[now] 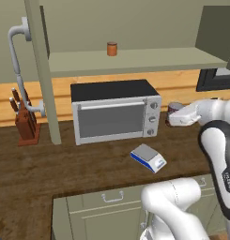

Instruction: Pick the canned food and place it on the digital scale for weighing, and close the cabinet.

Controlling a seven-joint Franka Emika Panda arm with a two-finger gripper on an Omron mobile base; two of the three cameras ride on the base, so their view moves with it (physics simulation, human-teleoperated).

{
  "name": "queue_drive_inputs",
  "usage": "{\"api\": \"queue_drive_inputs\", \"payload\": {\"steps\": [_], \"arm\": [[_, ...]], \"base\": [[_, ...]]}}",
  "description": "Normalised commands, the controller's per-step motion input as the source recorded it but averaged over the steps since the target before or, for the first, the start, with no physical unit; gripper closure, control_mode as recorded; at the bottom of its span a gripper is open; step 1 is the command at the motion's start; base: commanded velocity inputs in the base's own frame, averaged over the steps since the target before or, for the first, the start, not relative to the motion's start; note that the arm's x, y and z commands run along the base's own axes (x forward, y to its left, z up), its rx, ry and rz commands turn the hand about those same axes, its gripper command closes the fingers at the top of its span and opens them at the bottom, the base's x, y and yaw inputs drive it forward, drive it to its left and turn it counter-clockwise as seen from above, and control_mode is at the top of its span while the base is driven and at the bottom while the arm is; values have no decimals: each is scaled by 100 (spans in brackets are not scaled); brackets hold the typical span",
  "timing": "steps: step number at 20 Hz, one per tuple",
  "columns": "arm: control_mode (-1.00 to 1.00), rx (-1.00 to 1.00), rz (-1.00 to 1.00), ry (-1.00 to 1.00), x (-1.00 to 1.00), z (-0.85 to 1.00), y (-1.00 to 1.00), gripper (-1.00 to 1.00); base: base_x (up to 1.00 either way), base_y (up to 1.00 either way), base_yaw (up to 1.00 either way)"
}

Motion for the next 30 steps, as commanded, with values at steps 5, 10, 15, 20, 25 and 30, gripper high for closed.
{"api": "queue_drive_inputs", "payload": {"steps": [5, 10, 15, 20, 25, 30], "arm": [[-100, -1, 57, 0, 1, -89, -3, 100], [-100, 0, 45, 3, 50, -70, 2, 100], [-100, 0, 30, 7, 55, -60, 0, 100], [-100, -1, 8, 13, 45, -51, 0, 100], [-100, -1, 0, 2, 51, -38, 0, 100], [-100, 0, 0, 0, 48, -41, 0, 100]], "base": [[0, 0, 0], [0, 0, 0], [0, 0, 0], [0, 0, 0], [0, 0, 0], [0, 0, 0]]}}
